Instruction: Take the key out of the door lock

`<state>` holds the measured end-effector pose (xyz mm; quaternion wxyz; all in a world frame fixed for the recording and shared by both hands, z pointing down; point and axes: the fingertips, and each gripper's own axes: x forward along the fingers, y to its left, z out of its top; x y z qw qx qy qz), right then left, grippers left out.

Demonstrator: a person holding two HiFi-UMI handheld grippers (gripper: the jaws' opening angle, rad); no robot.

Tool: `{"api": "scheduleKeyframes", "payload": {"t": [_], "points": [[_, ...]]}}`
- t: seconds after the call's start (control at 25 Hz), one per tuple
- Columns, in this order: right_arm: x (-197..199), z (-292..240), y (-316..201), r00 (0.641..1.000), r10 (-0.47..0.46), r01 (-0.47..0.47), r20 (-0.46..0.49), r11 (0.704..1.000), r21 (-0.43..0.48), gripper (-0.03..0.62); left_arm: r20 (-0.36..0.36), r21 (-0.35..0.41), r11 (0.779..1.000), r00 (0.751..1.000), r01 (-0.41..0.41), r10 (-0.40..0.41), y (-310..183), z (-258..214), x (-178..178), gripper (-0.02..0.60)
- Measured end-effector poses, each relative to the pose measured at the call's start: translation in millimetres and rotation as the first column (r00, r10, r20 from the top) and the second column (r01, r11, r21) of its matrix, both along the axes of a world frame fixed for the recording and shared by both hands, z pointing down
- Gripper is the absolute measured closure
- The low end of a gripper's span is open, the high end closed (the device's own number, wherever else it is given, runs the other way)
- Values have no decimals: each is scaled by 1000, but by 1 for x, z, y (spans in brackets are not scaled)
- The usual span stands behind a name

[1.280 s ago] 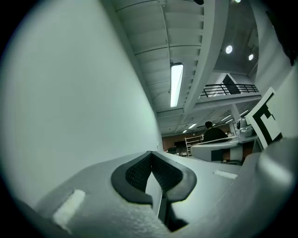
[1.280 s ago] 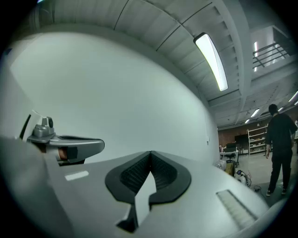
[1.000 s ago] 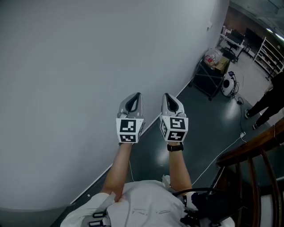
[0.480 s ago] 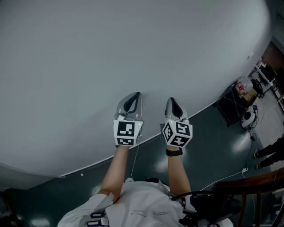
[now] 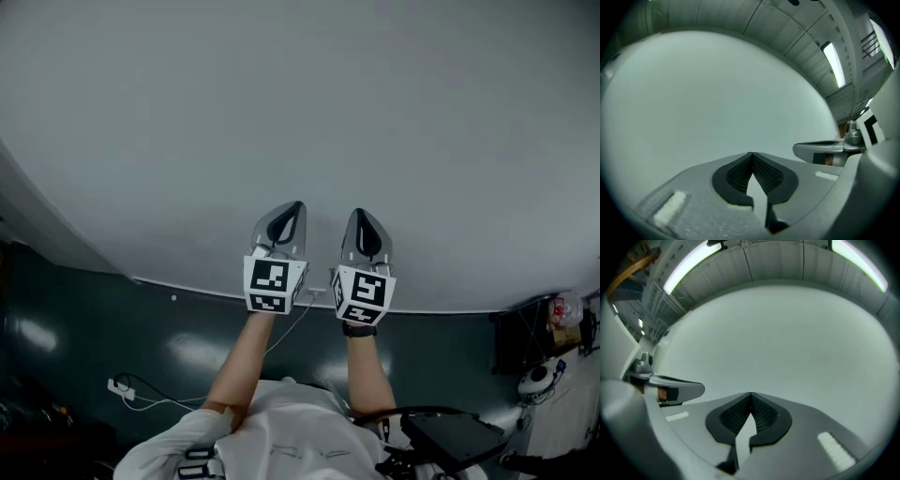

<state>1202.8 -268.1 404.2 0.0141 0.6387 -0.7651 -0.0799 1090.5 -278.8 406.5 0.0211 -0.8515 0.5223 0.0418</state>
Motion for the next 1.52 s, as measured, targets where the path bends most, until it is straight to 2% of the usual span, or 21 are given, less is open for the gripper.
{"api": "scheduleKeyframes", "payload": {"t": [0.08, 0.16, 0.24, 0.32, 0.4, 0.52, 0.6, 0.72, 0.84, 1.0, 1.12, 1.2, 1.36, 1.44, 1.52], "points": [[-34, 7, -4, 993, -121, 121, 3, 993, -19, 591, 5, 10, 996, 996, 92, -92, 14, 2, -26, 580], [-74, 17, -3, 974, -225, 225, 16, 974, -38, 589, 3, 9, 980, 980, 198, -198, 26, 4, -62, 580], [-116, 25, 2, 946, -323, 325, 32, 944, -62, 589, 7, 2, 954, 954, 301, -301, 39, 4, -101, 580], [-155, 25, 9, 906, -418, 422, 62, 904, -72, 589, 30, 1, 918, 918, 396, -396, 57, 0, -136, 580], [-199, 14, 18, 853, -514, 520, 91, 852, -61, 588, 65, 20, 867, 865, 497, -498, 78, -8, -177, 580], [-273, 0, 46, 753, -652, 657, 89, 752, -50, 588, 69, 33, 771, 768, 636, -637, 116, -19, -245, 580], [-317, 2, 66, 699, -711, 715, 77, 695, -75, 550, 62, 32, 711, 709, 702, -703, 141, -21, -283, 580], [-366, 11, 89, 659, -746, 752, 95, 647, -125, 589, 59, 35, 635, 633, 772, -772, 178, -17, -327, 580], [-415, 9, 117, 613, -785, 788, 84, 601, -133, 591, 31, 20, 559, 559, 829, -829, 217, -19, -370, 580], [-489, 2, 166, 548, -835, 833, 44, 540, -123, 595, 26, 31, 423, 422, 906, -906, 280, -22, -440, 580], [-550, 5, 210, 476, -879, 874, 24, 469, -124, 599, 33, 28, 332, 331, 943, -943, 327, -18, -495, 580], [-590, 2, 240, 424, -905, 900, 20, 419, -120, 599, 31, 28, 285, 284, 958, -958, 356, -20, -528, 580], [-661, -12, 294, 331, -943, 940, 23, 327, -101, 599, 32, 34, 207, 206, 978, -978, 408, -26, -588, 580], [-688, -17, 324, 281, -959, 956, 23, 278, -91, 599, 5, 18, 165, 165, 986, -986, 436, -26, -613, 580], [-710, -14, 354, 217, -976, 972, 26, 213, -99, 597, -62, -16, 146, 145, 989, -988, 463, -24, -632, 580]]}}
